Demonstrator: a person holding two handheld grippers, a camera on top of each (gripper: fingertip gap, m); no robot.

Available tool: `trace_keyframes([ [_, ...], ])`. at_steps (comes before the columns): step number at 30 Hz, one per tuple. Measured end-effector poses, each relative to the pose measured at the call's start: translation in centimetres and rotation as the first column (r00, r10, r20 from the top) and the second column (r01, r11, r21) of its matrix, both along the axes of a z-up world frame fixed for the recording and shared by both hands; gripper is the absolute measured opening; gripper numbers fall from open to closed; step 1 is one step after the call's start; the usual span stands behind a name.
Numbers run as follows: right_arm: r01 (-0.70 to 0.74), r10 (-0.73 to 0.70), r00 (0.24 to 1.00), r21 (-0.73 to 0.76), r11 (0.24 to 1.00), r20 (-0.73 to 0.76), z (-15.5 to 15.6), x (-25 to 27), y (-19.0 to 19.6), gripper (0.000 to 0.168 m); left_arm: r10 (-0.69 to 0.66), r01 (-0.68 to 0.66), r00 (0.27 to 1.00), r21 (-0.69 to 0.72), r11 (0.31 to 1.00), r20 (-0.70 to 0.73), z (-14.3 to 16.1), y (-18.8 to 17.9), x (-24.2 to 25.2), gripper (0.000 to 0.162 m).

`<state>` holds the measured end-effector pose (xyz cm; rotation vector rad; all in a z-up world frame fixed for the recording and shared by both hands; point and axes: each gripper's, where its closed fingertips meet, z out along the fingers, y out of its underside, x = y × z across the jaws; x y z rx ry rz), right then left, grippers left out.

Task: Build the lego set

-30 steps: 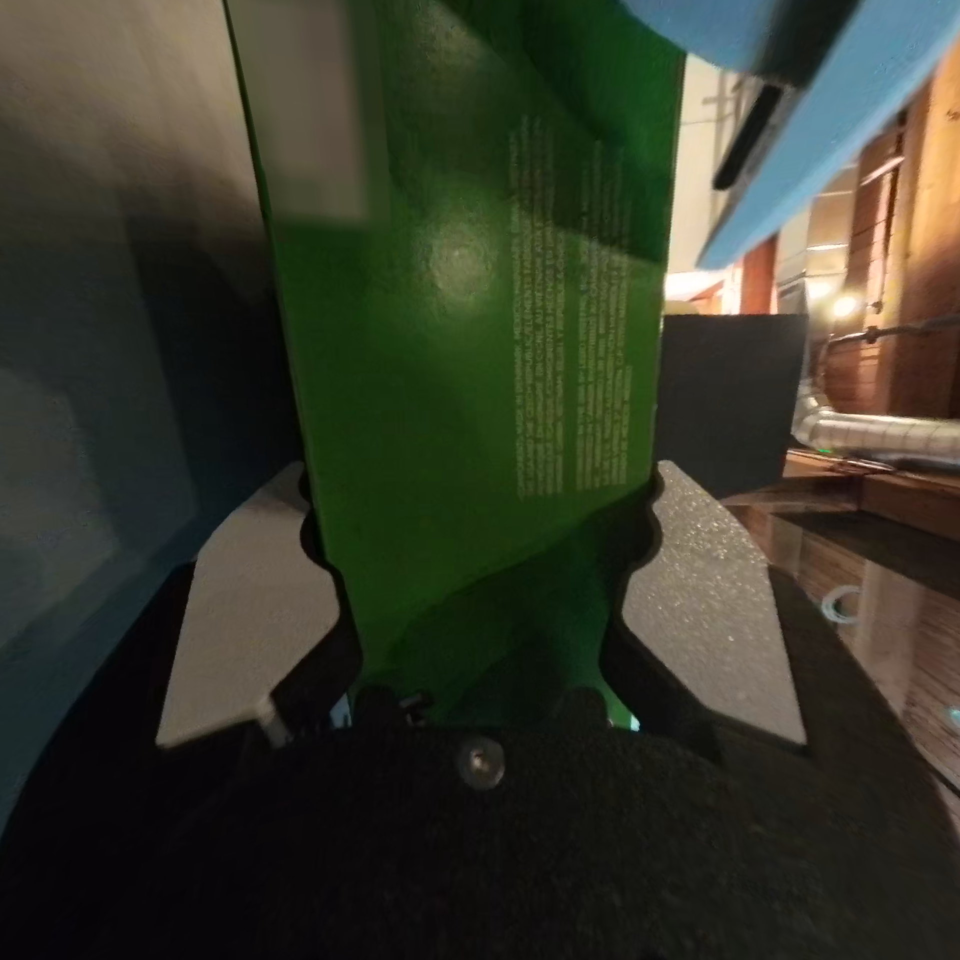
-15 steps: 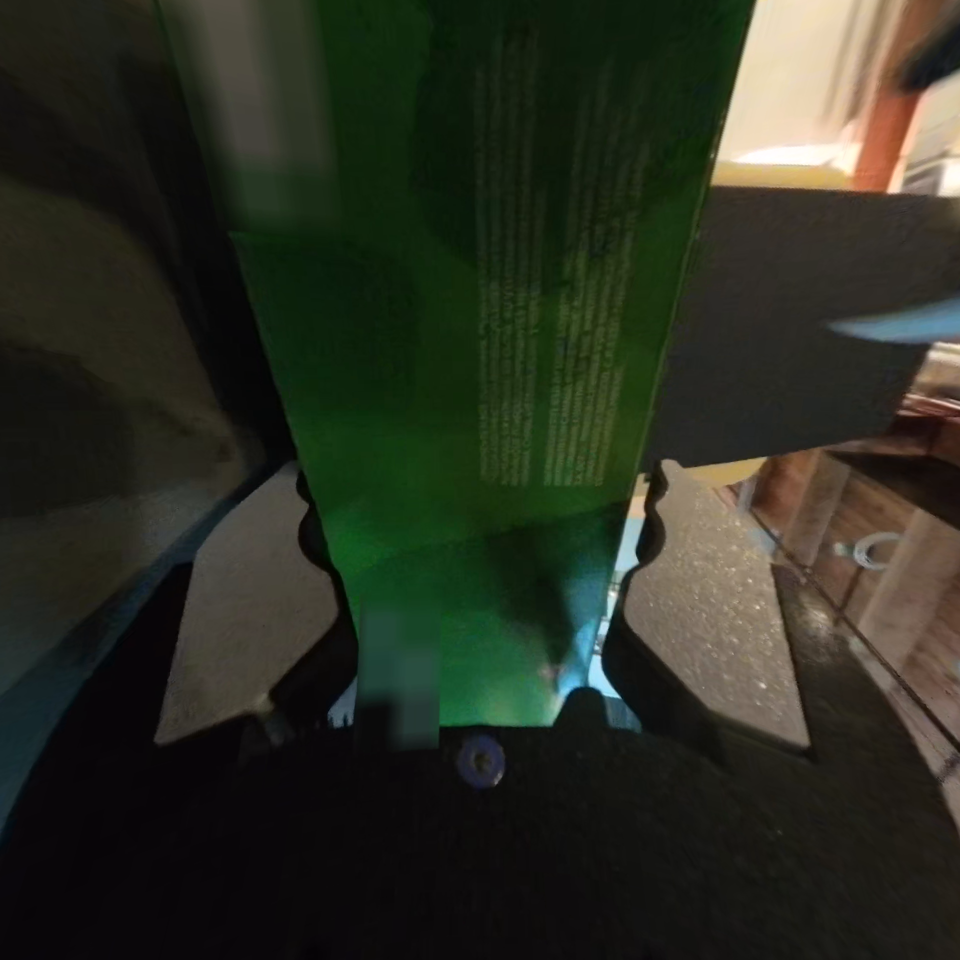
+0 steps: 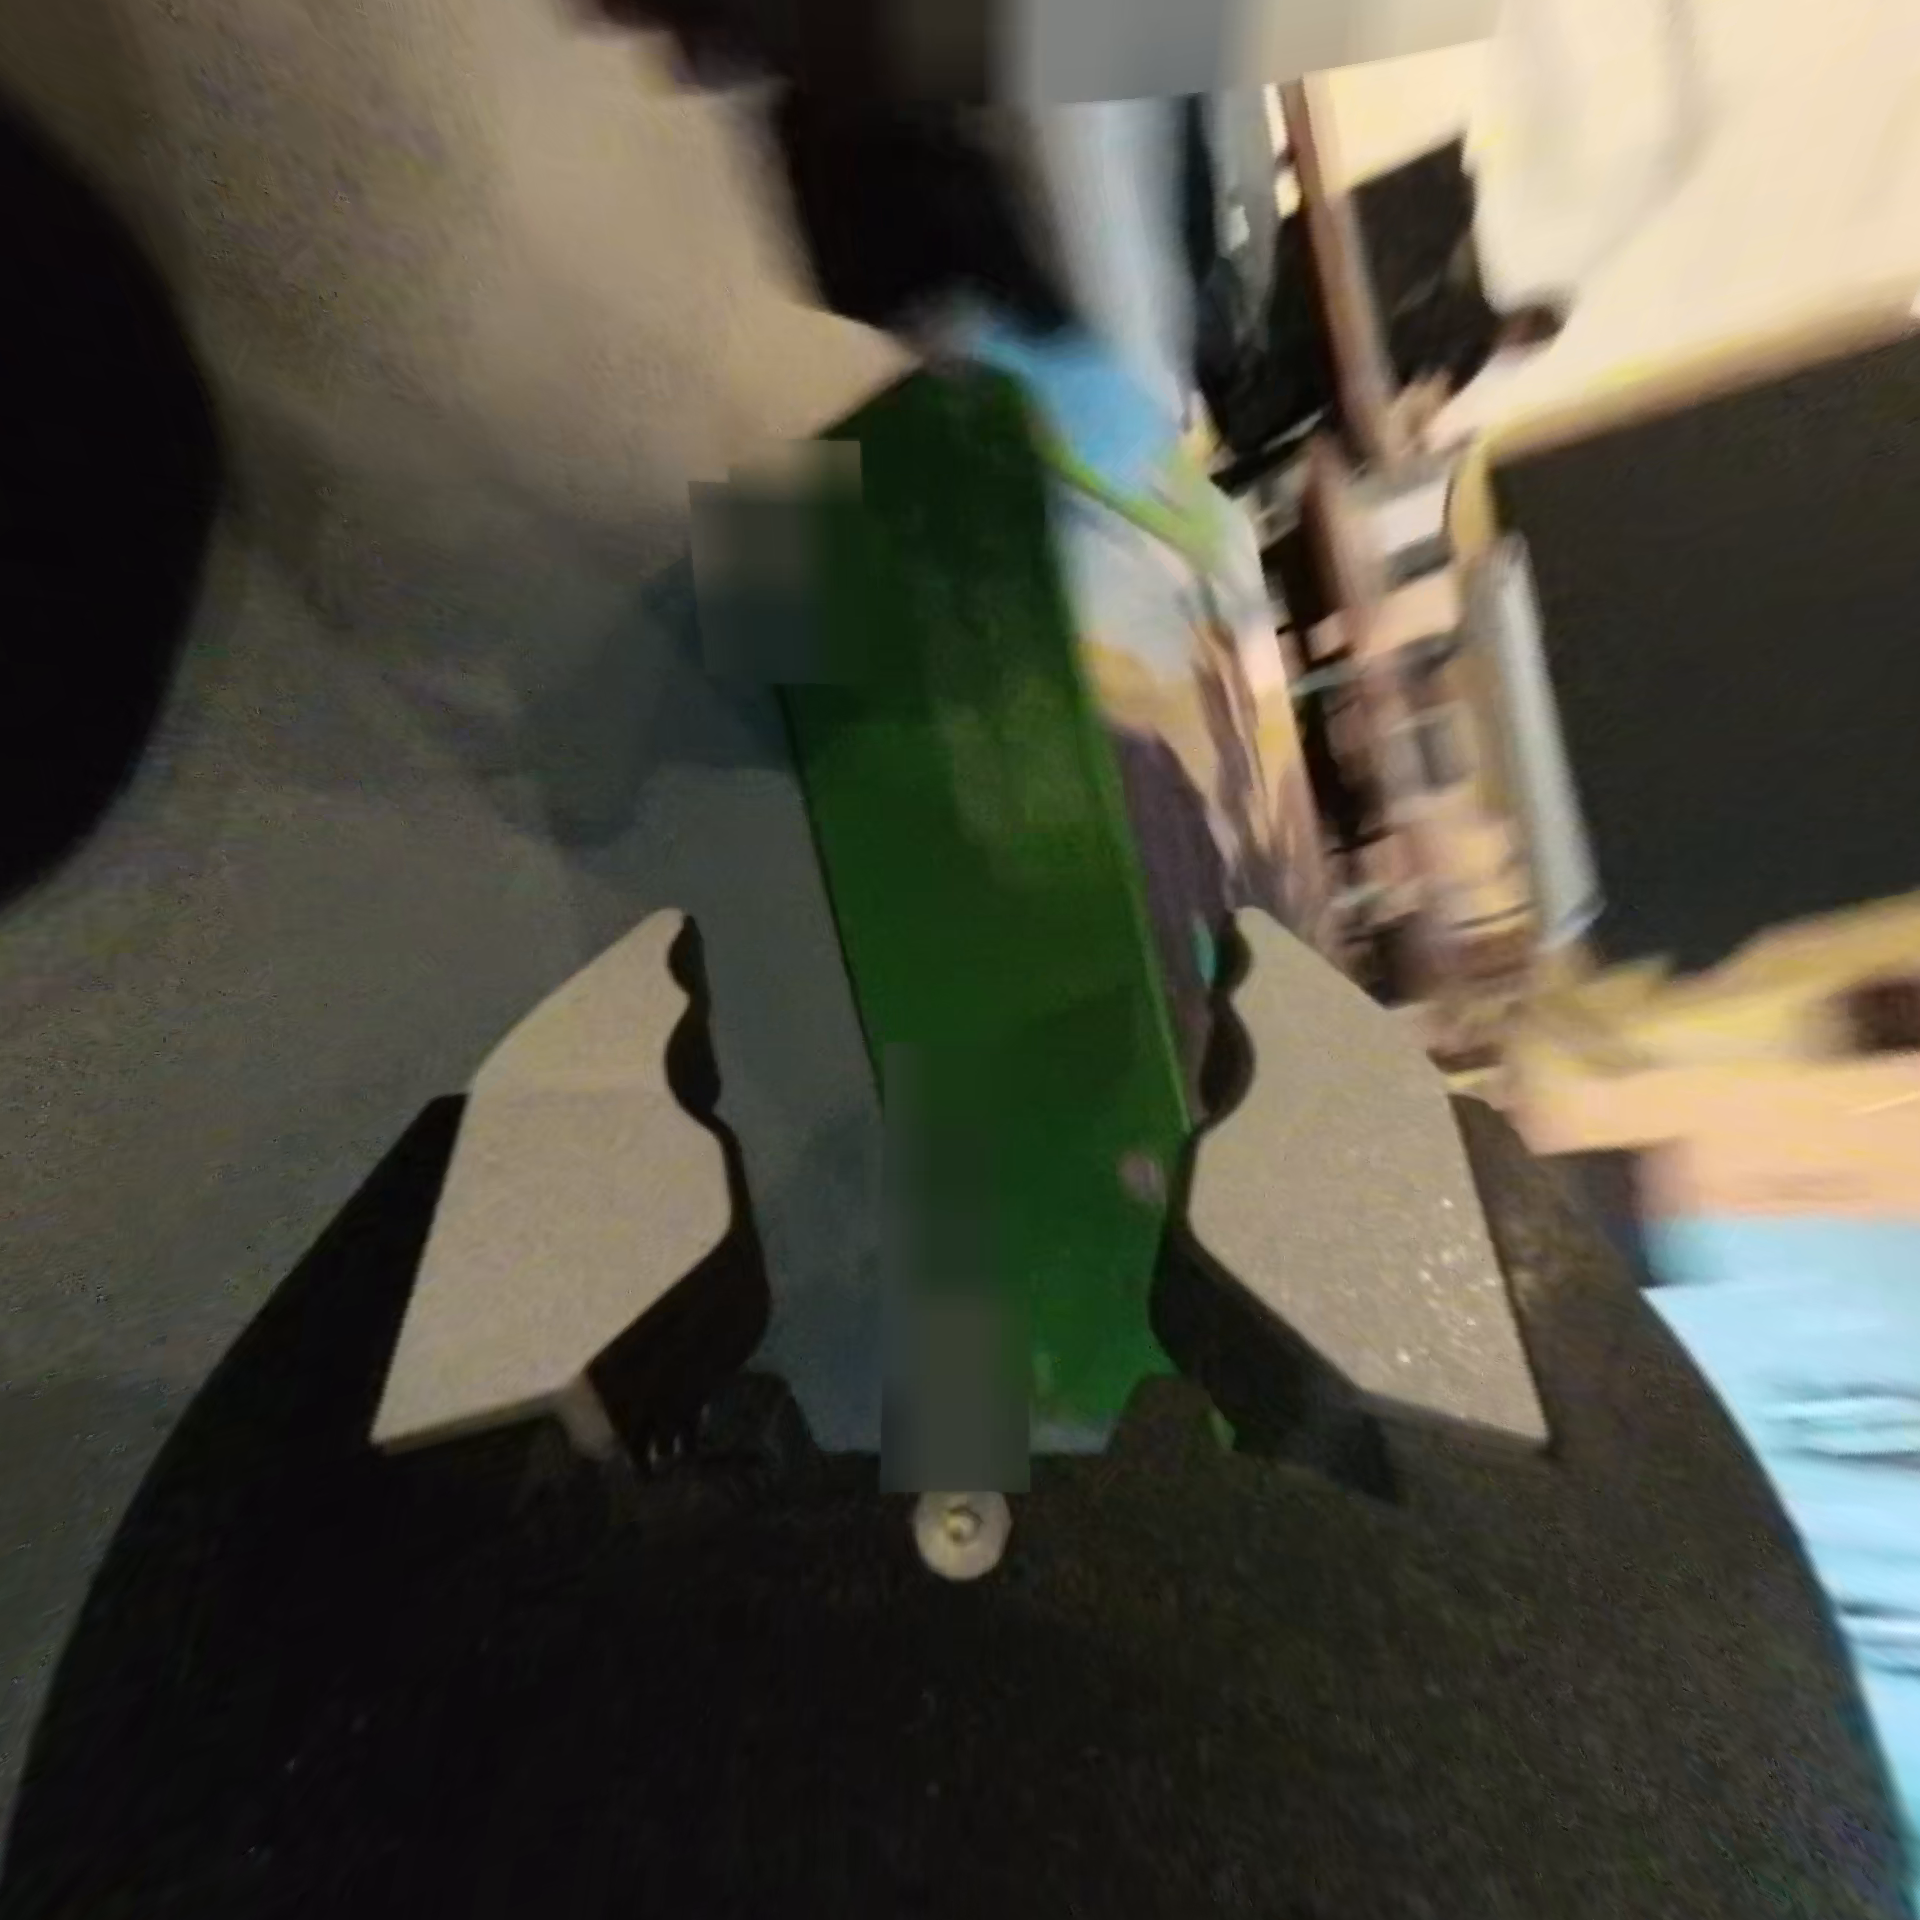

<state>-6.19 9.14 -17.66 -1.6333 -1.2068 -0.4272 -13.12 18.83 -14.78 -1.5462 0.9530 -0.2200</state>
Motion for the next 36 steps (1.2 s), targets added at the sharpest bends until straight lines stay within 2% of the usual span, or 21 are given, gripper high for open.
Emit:
trace_keyframes([
  [2, 0.019, -0.043, 0.978, -0.115, 0.993, -0.205, 2.0, 2.7, -0.4, 0.074, -0.007, 0.007, 1.0, 0.025, 1.0, 0.001, 0.6, -0.4, -0.1, 0.026],
  [4, 0.01, -0.092, 0.92, -0.21, 0.978, -0.382, 4.0, 6.0, -0.3, 0.045, -0.016, 0.016, 1.0, 0.036, 0.999, -0.004, 1.0, -0.8, 0.2, 0.02],
  [7, 0.034, -0.189, 0.836, -0.296, 0.955, -0.515, 5.6, 11.9, 0.9, 0.0, -0.064, 0.065, 0.998, 0.043, 0.997, -0.027, 1.6, -2.1, 1.5, 0.005],
  [10, 0.031, -0.279, 0.764, -0.399, 0.917, -0.582, 5.4, 16.0, 2.6, 0.0, -0.111, 0.117, 0.991, 0.078, 0.99, -0.074, 2.2, -3.1, 3.2, 0.0],
  [13, -0.058, -0.359, 0.683, -0.536, 0.842, -0.637, 4.3, 17.1, 4.1, 0.0, -0.127, 0.142, 0.979, 0.088, 0.986, -0.161, 2.1, -3.2, 4.8, 0.0],
  [15, -0.103, -0.42, 0.637, -0.611, 0.785, -0.647, 3.5, 17.1, 5.3, 0.022, -0.14, 0.164, 0.96, 0.082, 0.983, -0.244, 1.6, -3.2, 5.9, 0.0],
  [18, -0.166, -0.541, 0.612, -0.762, 0.626, -0.577, 1.4, 16.3, 6.3, 0.056, -0.153, 0.194, 0.932, 0.096, 0.976, -0.329, 1.0, -3.1, 7.6, 0.007],
  [21, -0.127, -0.604, 0.628, -0.83, 0.542, -0.491, -0.6, 16.4, 7.4, 0.068, -0.158, 0.207, 0.919, 0.099, 0.973, -0.362, 0.0, -3.3, 9.0, 0.019],
  [26, -0.144, -0.684, 0.574, -0.877, 0.458, -0.451, -1.5, 16.5, 8.5, 0.056, -0.145, 0.215, 0.907, 0.14, 0.967, -0.395, -1.3, -3.9, 9.4, 0.023],
  [30, -0.165, -0.695, 0.582, -0.898, 0.407, -0.422, -1.4, 15.9, 8.5, 0.041, -0.15, 0.22, 0.912, 0.145, 0.965, -0.381, -1.3, -3.9, 9.5, 0.022],
  [34, -0.161, -0.694, 0.587, -0.9, 0.404, -0.417, -1.1, 15.6, 8.3, 0.023, -0.151, 0.224, 0.914, 0.159, 0.962, -0.377, -1.1, -4.1, 9.8, 0.022],
  [36, -0.158, -0.704, 0.569, -0.897, 0.413, -0.425, -1.1, 15.6, 8.3, 0.022, -0.165, 0.237, 0.917, 0.163, 0.958, -0.363, -0.6, -4.6, 10.1, 0.021],
])
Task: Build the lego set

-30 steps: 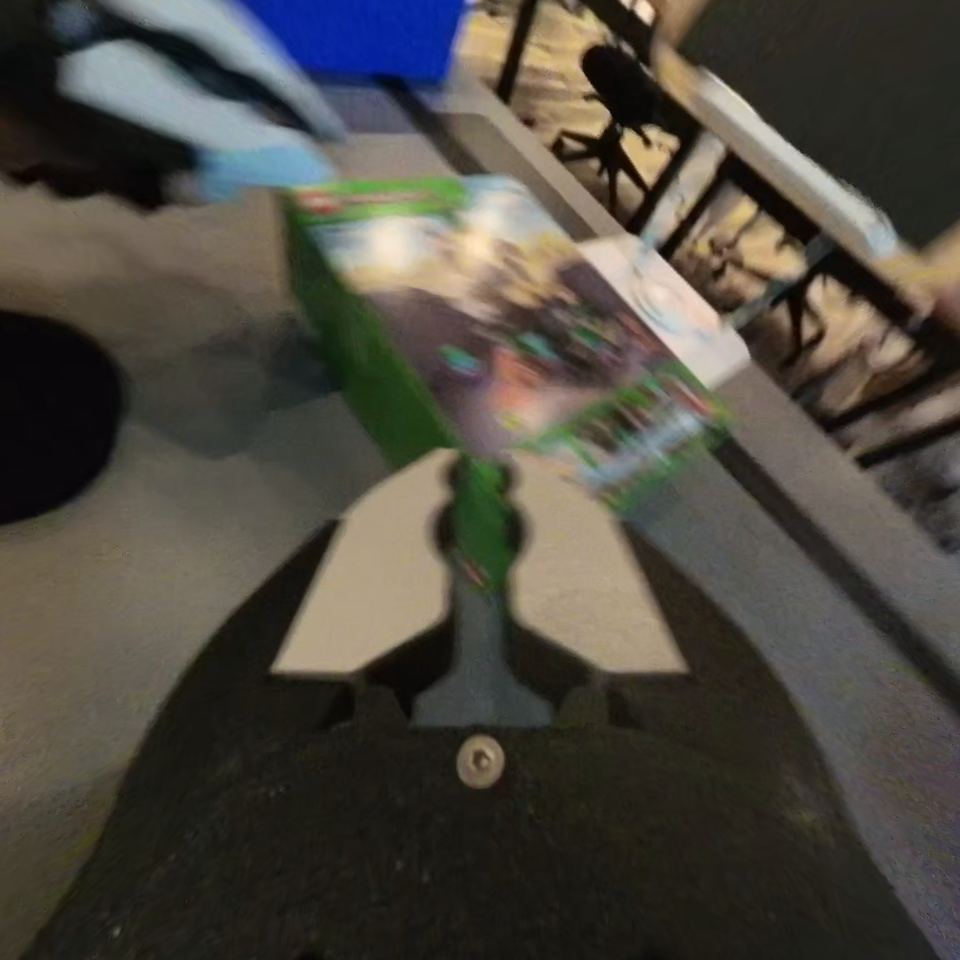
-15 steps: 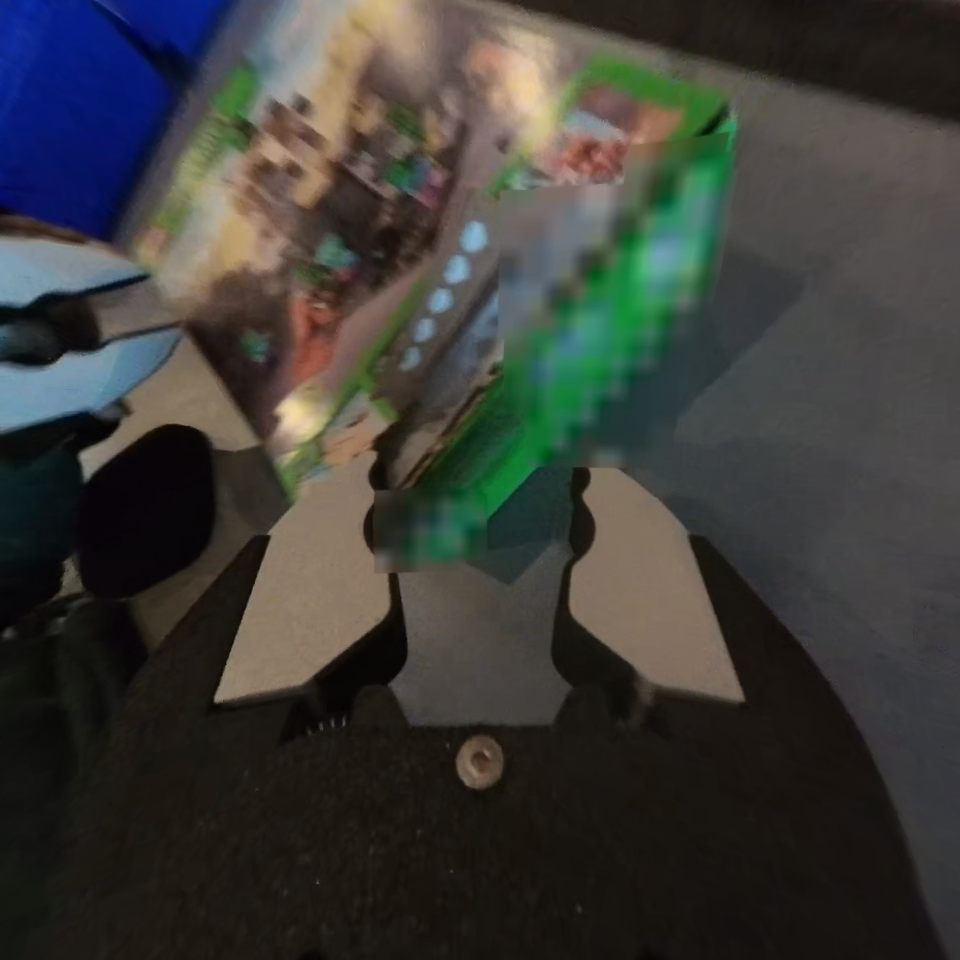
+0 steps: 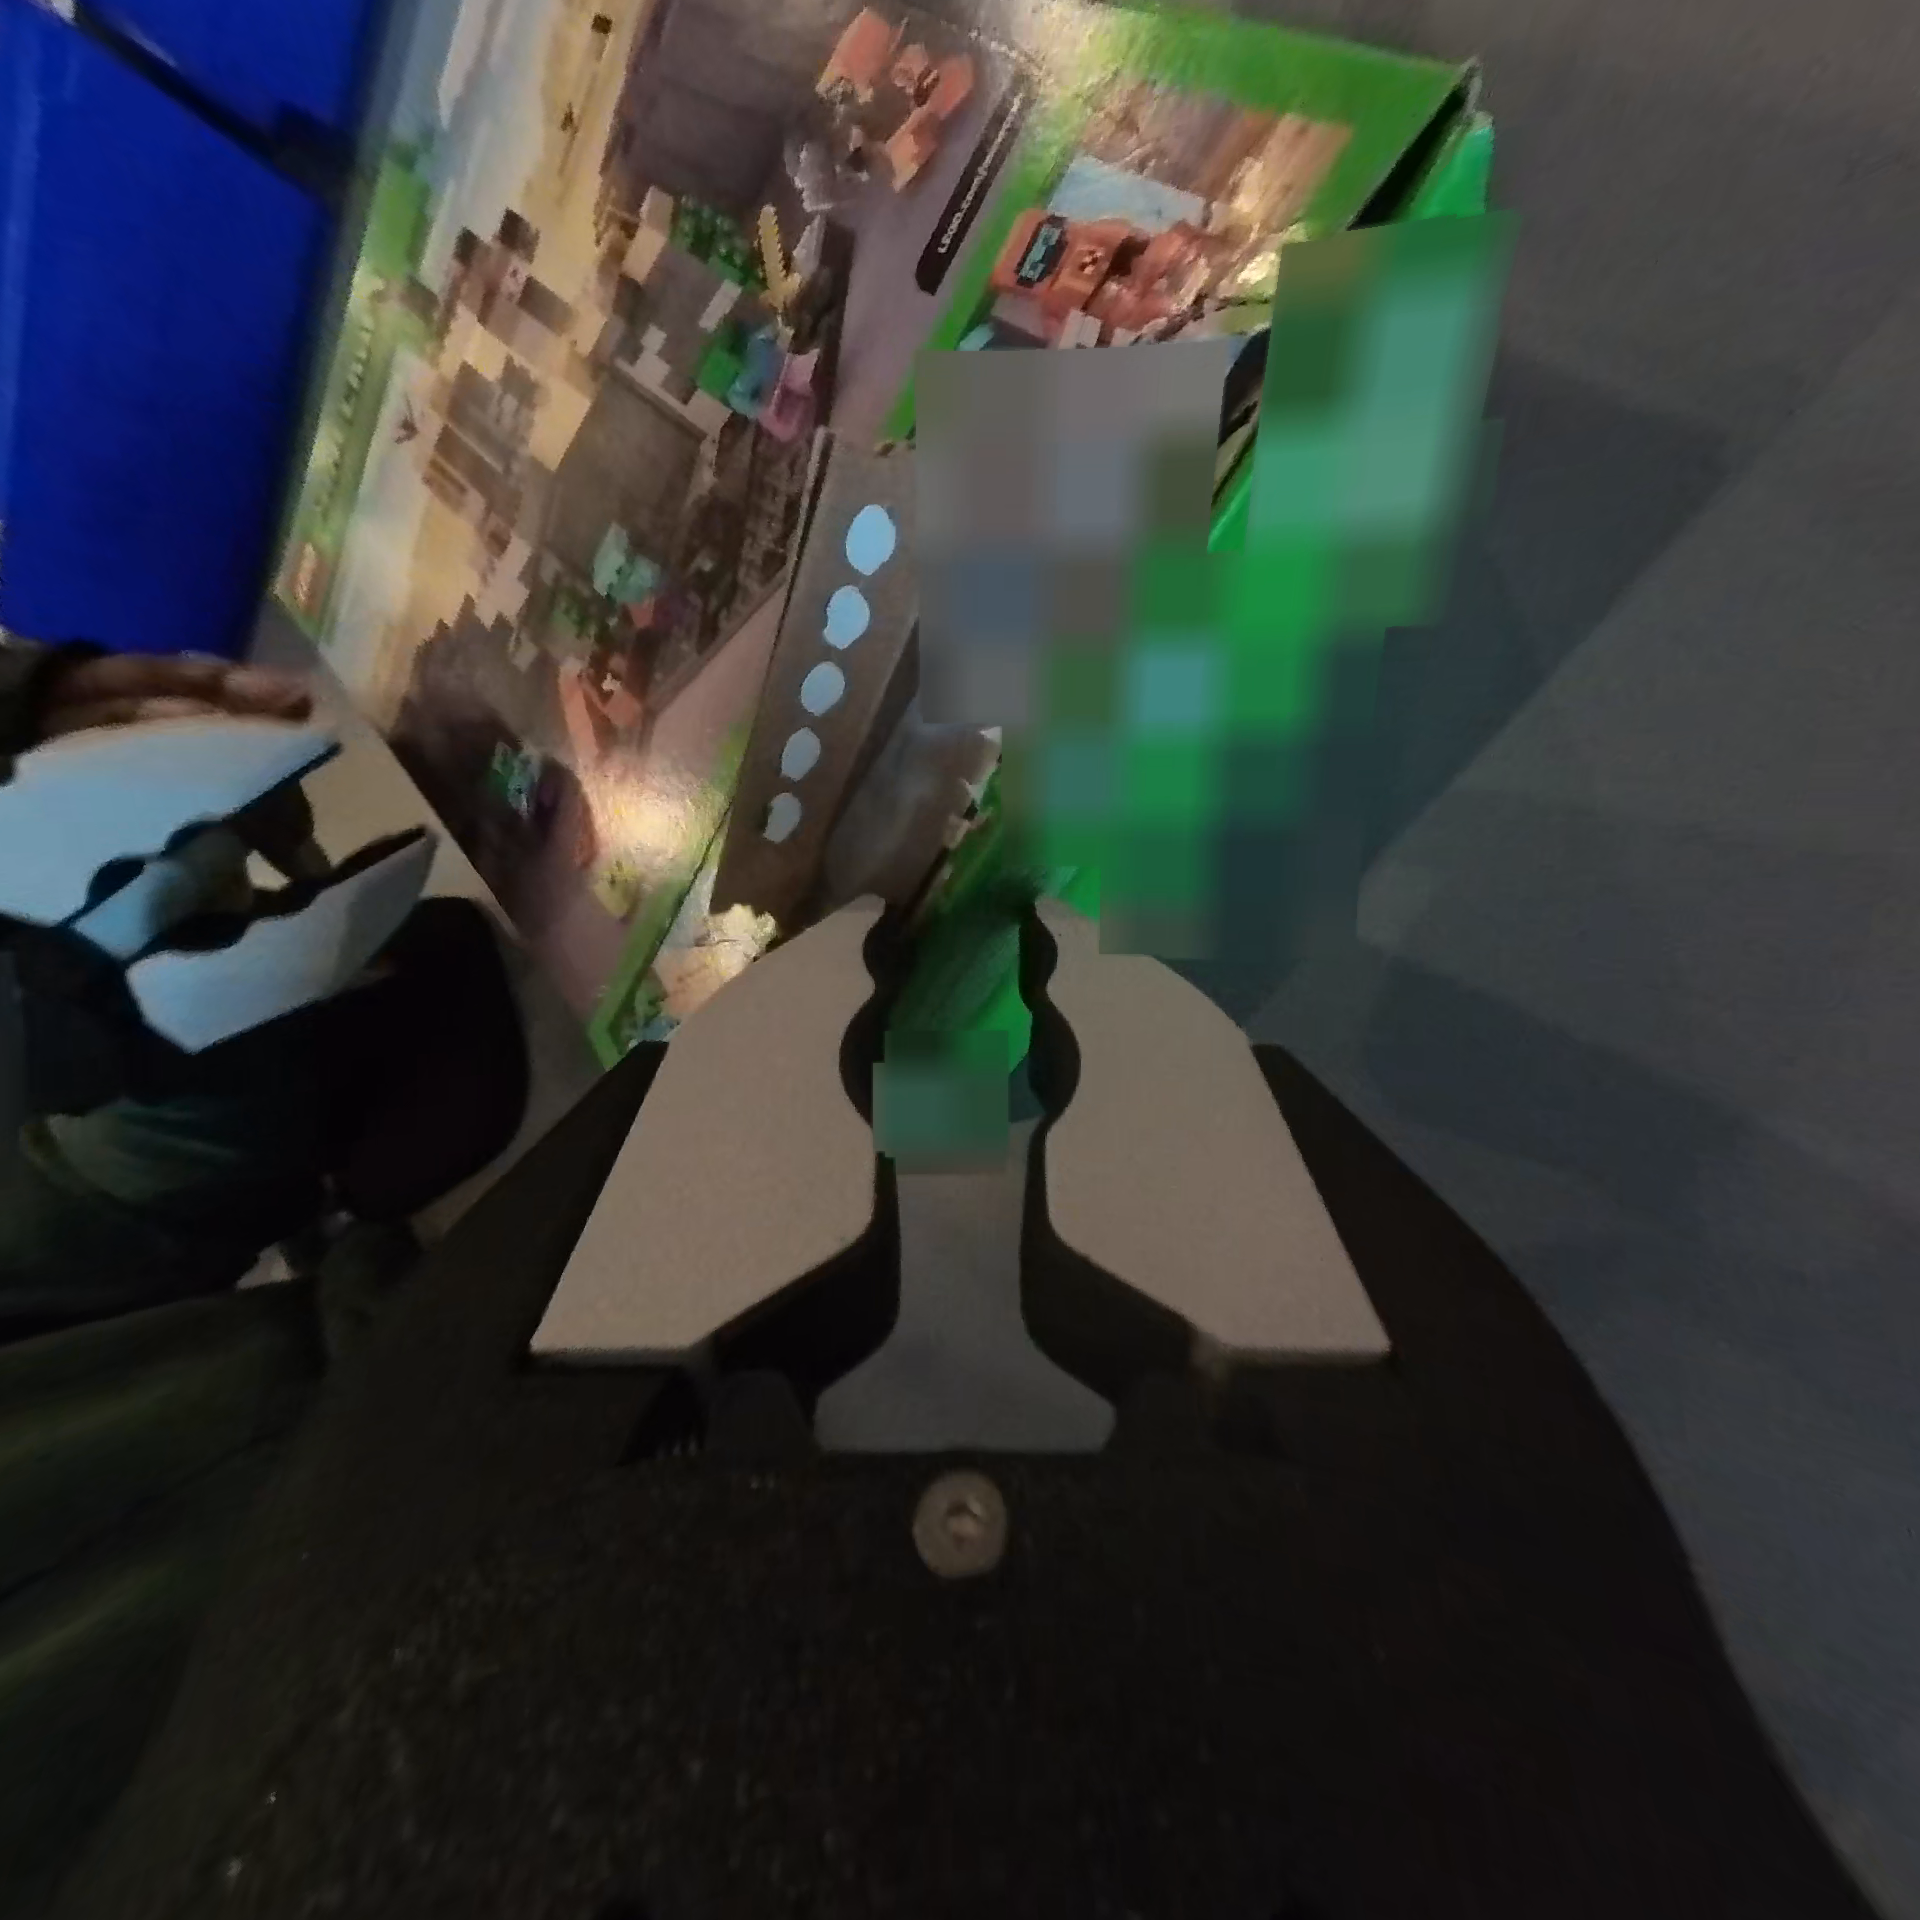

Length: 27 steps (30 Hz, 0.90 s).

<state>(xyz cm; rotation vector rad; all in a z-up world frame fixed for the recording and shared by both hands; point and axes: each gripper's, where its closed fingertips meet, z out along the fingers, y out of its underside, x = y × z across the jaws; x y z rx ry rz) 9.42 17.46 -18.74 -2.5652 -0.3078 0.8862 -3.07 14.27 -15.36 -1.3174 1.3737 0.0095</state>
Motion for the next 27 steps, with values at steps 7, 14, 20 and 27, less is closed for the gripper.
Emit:
trace_keyframes([
  [7, 0.067, -0.067, 0.993, -0.004, 0.998, -0.097, 0.1, 0.3, 0.1, 0.019, -0.12, 0.124, 0.992, -0.173, 0.977, 0.029, 1.6, -2.9, 2.8, 0.018],
  [14, 0.101, -0.1, 0.957, -0.011, 0.995, -0.273, 0.3, 0.5, 0.1, 0.02, -0.105, 0.086, 0.993, -0.316, 0.945, -0.044, 1.7, -4.0, 5.1, 0.01],
  [20, 0.125, -0.108, 0.887, 0.008, 0.992, -0.449, 0.5, 1.2, -0.1, 0.021, -0.102, 0.091, 0.995, -0.333, 0.938, -0.018, 1.5, -4.0, 7.1, 0.0],
  [27, 0.096, -0.084, 0.852, -0.003, 0.995, -0.517, 0.5, 2.7, -1.3, 0.021, -0.077, 0.066, 0.997, -0.373, 0.926, -0.015, -0.6, -3.0, 7.0, 0.001],
])
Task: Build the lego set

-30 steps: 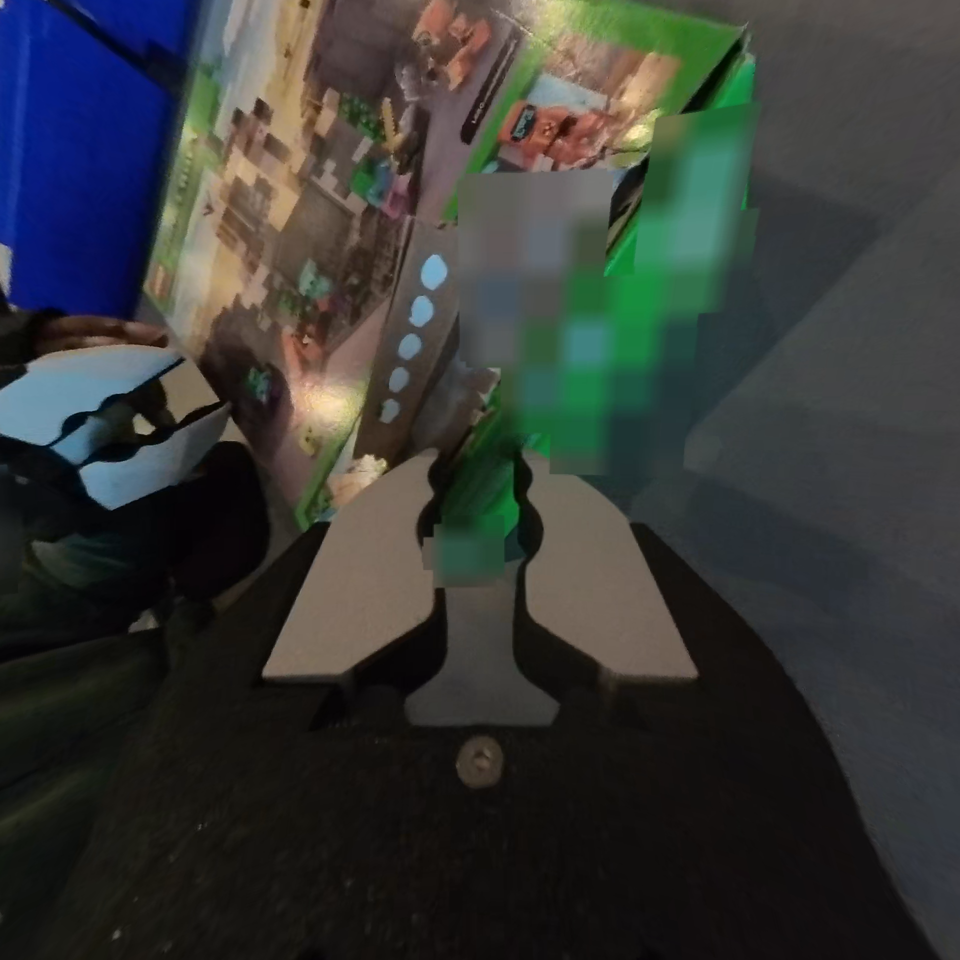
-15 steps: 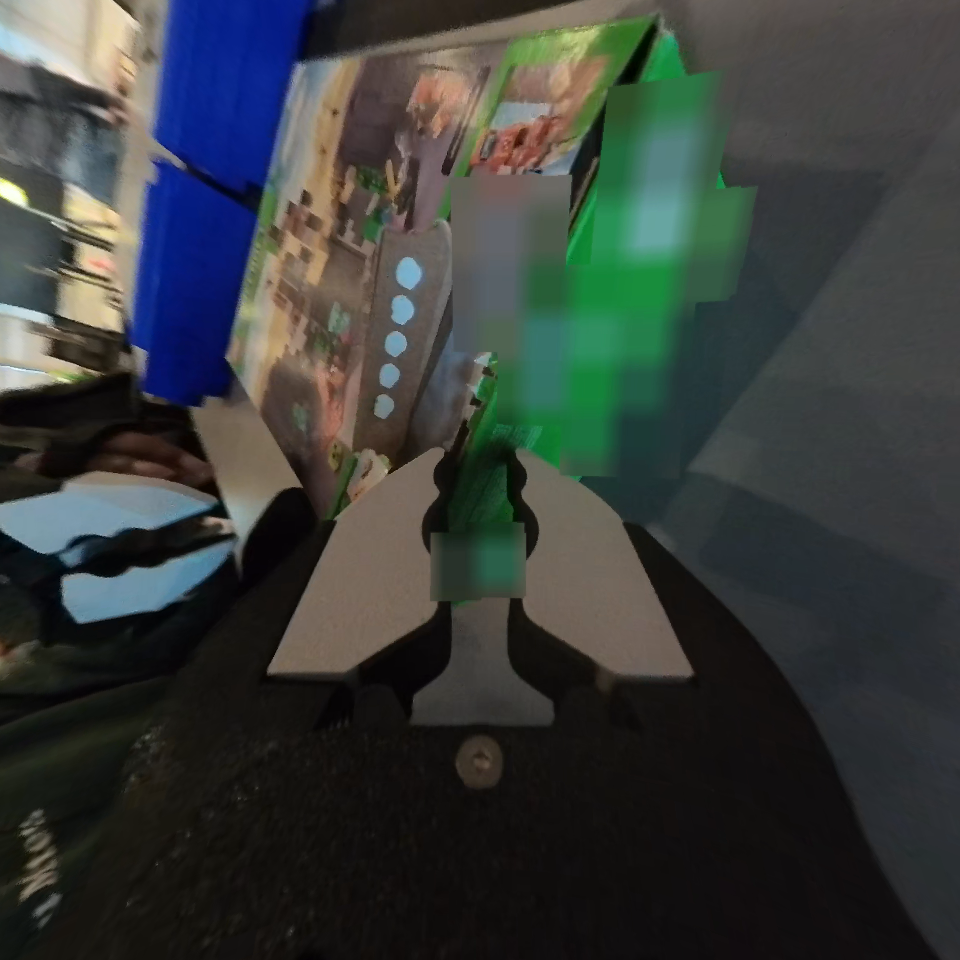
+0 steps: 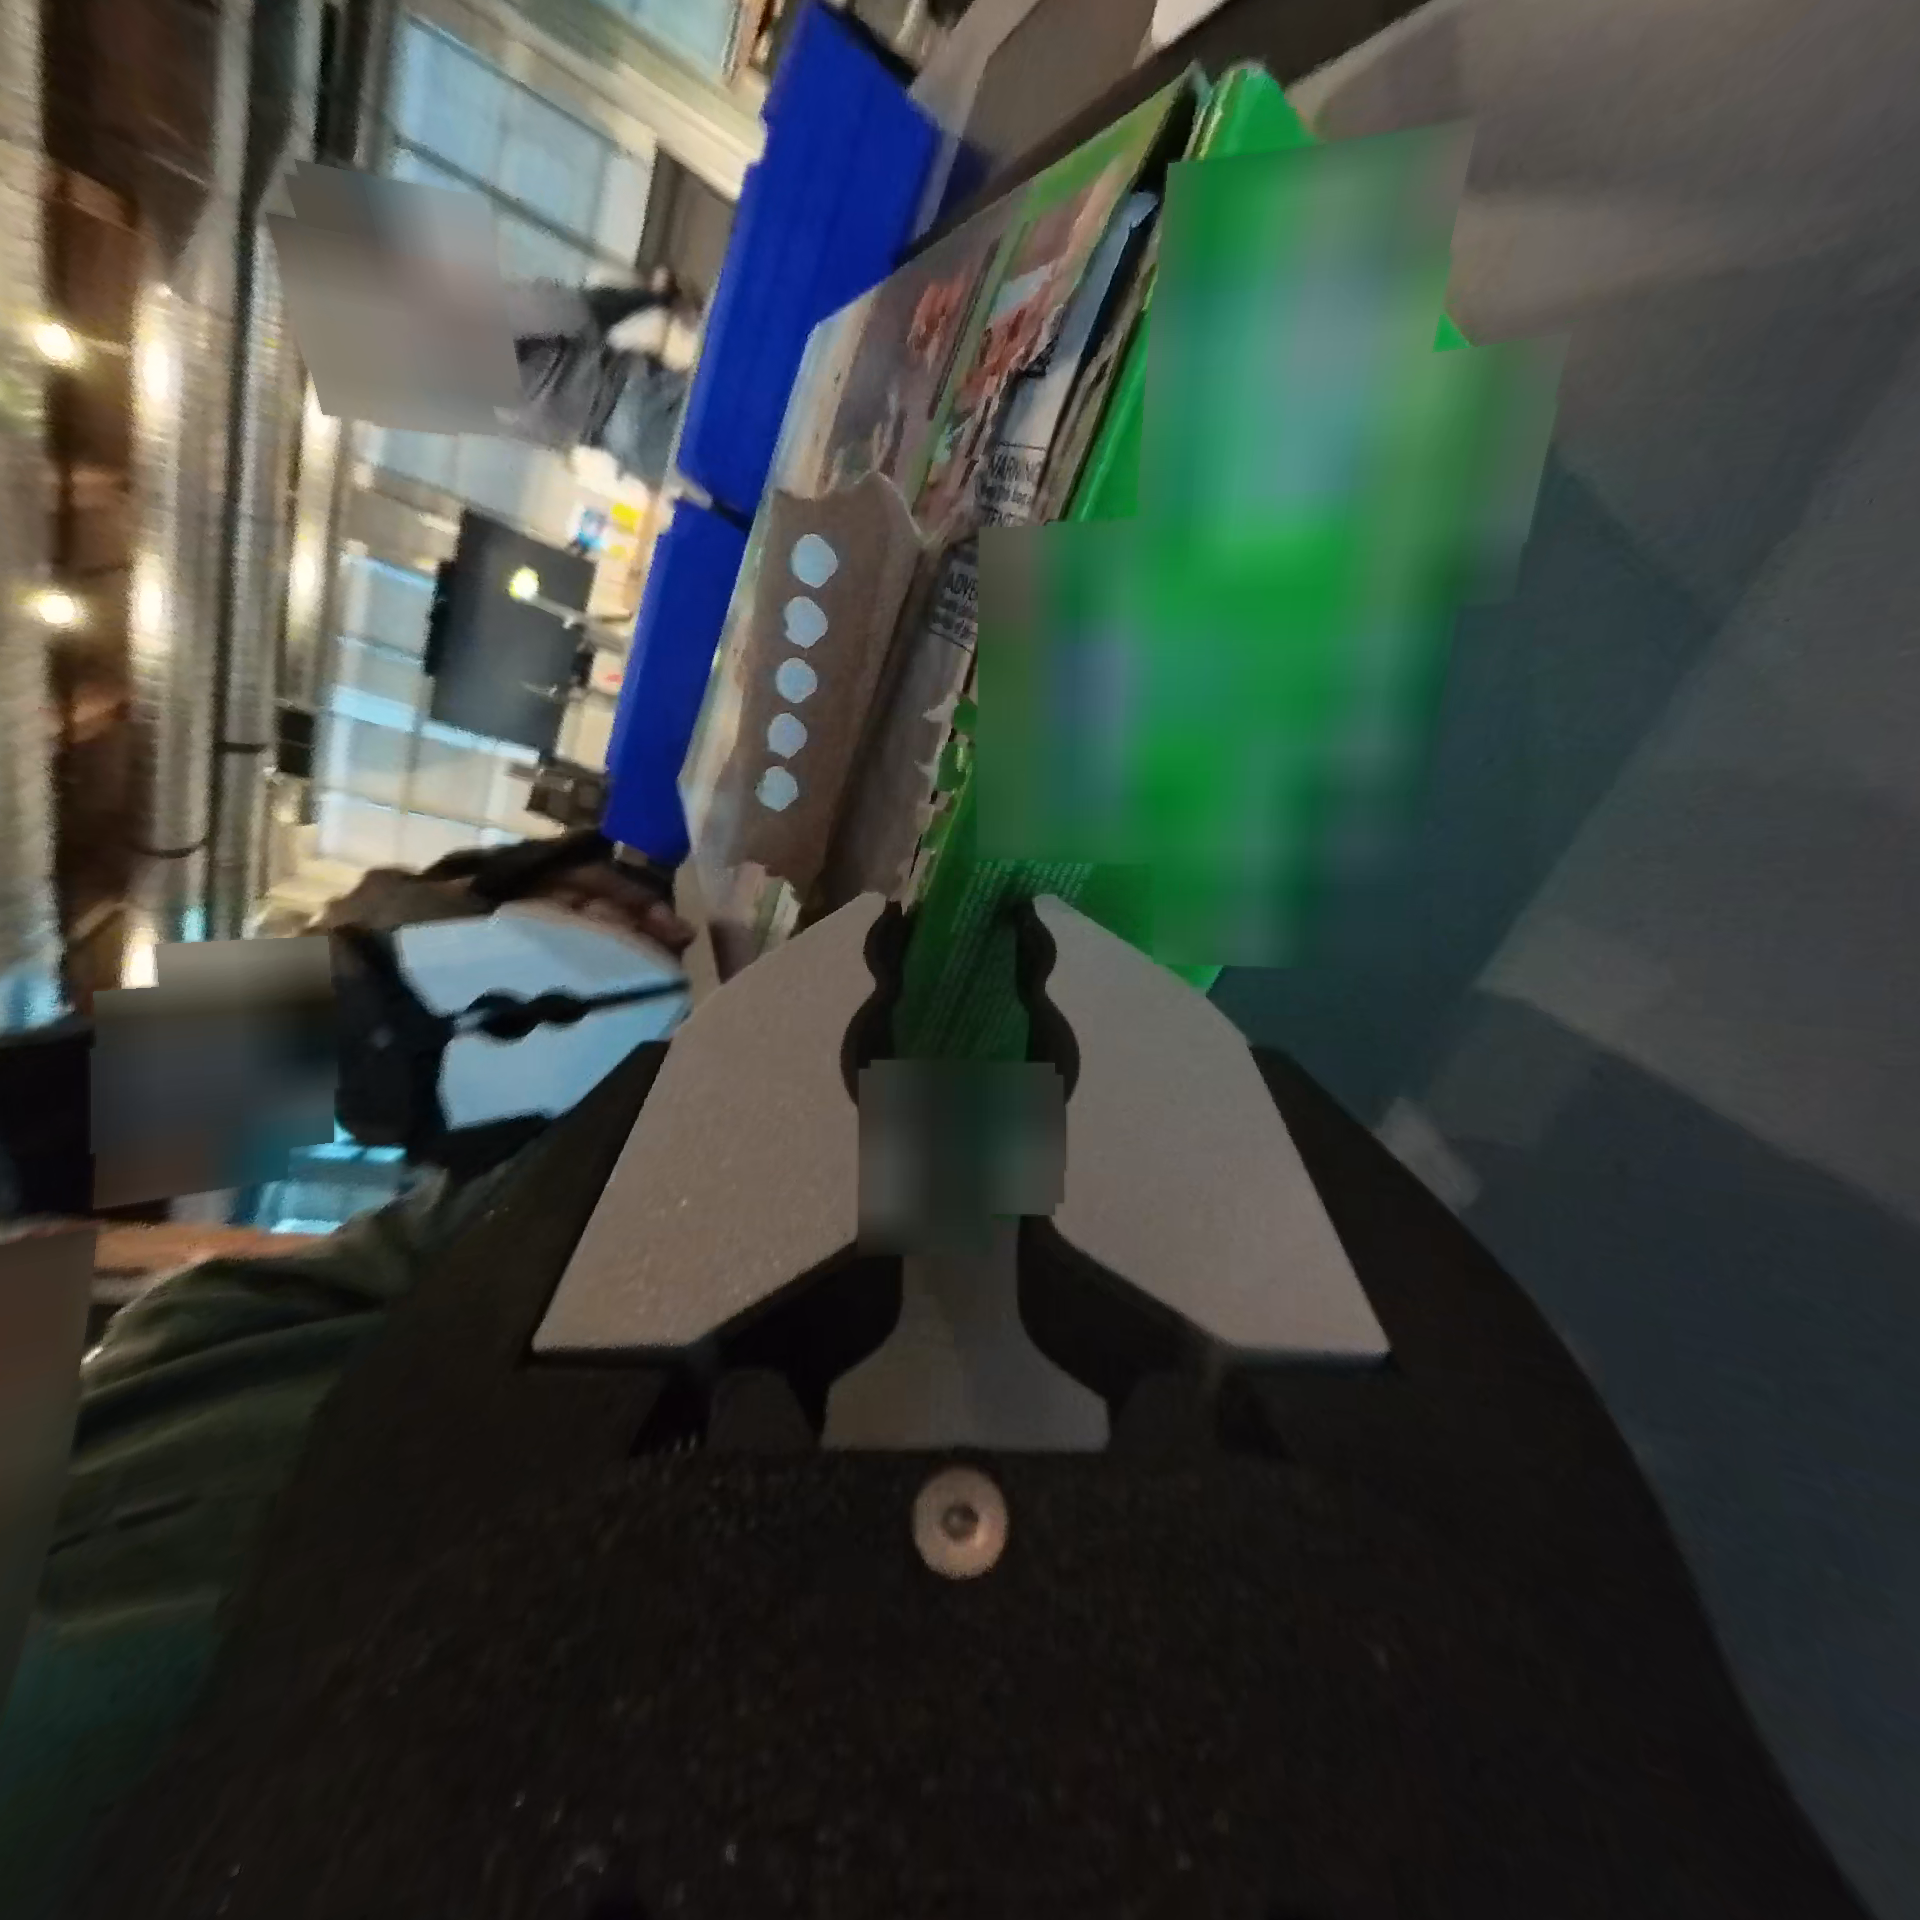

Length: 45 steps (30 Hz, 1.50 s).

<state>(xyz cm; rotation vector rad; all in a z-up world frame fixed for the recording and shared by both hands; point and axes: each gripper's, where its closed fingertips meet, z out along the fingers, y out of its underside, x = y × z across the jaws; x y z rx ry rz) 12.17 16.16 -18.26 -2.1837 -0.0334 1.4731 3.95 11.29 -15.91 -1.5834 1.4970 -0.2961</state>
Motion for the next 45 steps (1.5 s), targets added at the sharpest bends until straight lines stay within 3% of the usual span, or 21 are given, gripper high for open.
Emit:
trace_keyframes([
  [6, -0.04, 0.04, 0.999, 0.003, 0.999, 0.01, 0.0, 1.5, -0.8, 0.021, 0.01, -0.009, 0.999, -0.004, 1.0, 0.048, 0.2, 0.1, -0.9, 0.001],
  [14, -0.031, 0.027, 0.995, -0.044, 0.999, -0.092, -0.8, 3.6, -1.4, 0.018, 0.099, -0.094, 0.987, -0.045, 0.995, 0.129, 0.5, 1.8, -4.8, 0.001],
  [16, -0.006, 0.008, 1.0, -0.052, 0.999, 0.031, -2.6, 5.1, -1.8, 0.008, 0.111, -0.103, 0.983, -0.062, 0.993, 0.145, 0.4, 2.2, -5.6, 0.001],
  [19, 0.0, 0.003, 0.999, -0.071, 0.997, 0.045, -3.7, 5.4, -2.9, 0.007, 0.098, -0.087, 0.98, -0.071, 0.994, 0.171, 0.4, 2.2, -6.2, 0.001],
  [25, 0.023, -0.002, 0.918, -0.05, 0.998, 0.396, -6.3, 6.5, -4.1, 0.013, 0.061, -0.059, 0.982, -0.015, 0.998, 0.178, 0.2, 2.4, -6.8, 0.001],
  [27, 0.001, 0.006, 0.815, -0.012, 1.0, 0.58, -7.0, 6.7, -4.6, 0.014, 0.054, -0.053, 0.981, -0.012, 0.999, 0.189, 0.2, 2.5, -6.9, 0.001],
  [30, -0.138, -0.051, 0.503, 0.138, 0.981, 0.863, -6.8, 6.2, -4.7, 0.01, 0.033, -0.028, 0.977, -0.026, 0.999, 0.21, 0.3, 2.4, -7.0, 0.001],
  [32, -0.275, -0.117, 0.261, 0.19, 0.942, 0.958, -6.3, 6.0, -4.8, 0.0, 0.018, -0.014, 0.978, -0.023, 1.0, 0.209, 0.3, 2.3, -7.0, 0.001],
  [33, -0.345, -0.153, 0.172, 0.205, 0.916, 0.973, -6.2, 6.0, -4.8, 0.0, 0.009, -0.007, 0.979, -0.013, 1.0, 0.203, 0.3, 2.2, -7.0, 0.001],
  [34, -0.392, -0.183, 0.131, 0.221, 0.893, 0.974, -6.2, 5.9, -4.7, 0.0, 0.002, -0.002, 0.98, -0.002, 1.0, 0.2, 0.3, 2.2, -7.0, 0.001],
  [36, -0.408, -0.206, 0.178, 0.263, 0.874, 0.962, -6.0, 5.9, -4.8, 0.0, -0.007, 0.005, 0.98, 0.008, 1.0, 0.197, 0.2, 2.1, -7.1, 0.001],
  [41, -0.27, -0.16, 0.523, 0.341, 0.9, 0.837, -4.3, 5.7, -5.1, 0.007, 0.004, -0.01, 0.984, 0.034, 0.999, 0.177, 0.0, 2.7, -7.7, 0.001],
  [45, -0.217, -0.209, 0.599, 0.407, 0.887, 0.773, 0.4, 5.3, -5.1, 0.02, 0.007, -0.013, 0.983, 0.031, 0.999, 0.182, 0.0, 2.9, -7.9, 0.001],
])
